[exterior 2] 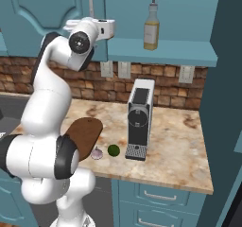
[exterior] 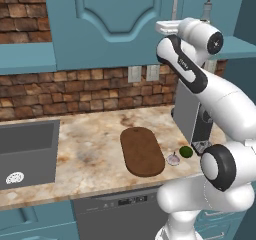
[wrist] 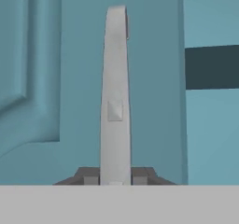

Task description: Open the cabinet. Place the bowl and condiment on the counter. Then place the lime and garlic on the cutting board.

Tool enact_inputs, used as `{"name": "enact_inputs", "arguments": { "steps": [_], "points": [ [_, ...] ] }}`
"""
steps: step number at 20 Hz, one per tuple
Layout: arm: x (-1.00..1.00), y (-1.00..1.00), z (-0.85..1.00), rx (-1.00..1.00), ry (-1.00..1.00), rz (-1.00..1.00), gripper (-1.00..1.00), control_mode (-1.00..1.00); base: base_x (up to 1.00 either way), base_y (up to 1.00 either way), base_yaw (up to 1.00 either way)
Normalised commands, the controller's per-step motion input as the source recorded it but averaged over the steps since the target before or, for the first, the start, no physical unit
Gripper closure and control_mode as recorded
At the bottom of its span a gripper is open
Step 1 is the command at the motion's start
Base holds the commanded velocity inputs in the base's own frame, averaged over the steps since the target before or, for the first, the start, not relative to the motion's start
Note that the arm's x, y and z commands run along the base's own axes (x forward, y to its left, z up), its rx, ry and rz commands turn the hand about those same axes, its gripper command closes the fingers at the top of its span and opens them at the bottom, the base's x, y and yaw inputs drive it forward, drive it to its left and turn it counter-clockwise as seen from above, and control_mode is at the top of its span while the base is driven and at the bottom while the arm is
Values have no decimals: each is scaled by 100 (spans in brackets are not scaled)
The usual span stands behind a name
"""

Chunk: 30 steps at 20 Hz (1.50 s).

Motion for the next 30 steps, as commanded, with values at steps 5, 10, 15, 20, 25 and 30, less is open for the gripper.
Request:
{"name": "enact_inputs", "arguments": {
  "steps": [5,10,15,20,25,30],
  "points": [
    [0,30,-9,-7,4,0,100,-100,0,0,0],
    [0,0,-2,0,0,0,100,-100,0,0,0],
    [-10,2,0,0,-3,0,100,-100,0,0,0],
    [-35,12,0,-2,0,-1,100,-100,0,0,0],
    [-50,0,0,-1,8,-5,100,-100,0,0,0],
    [-53,0,0,0,22,-9,100,-100,0,0,0]
  ]
}}
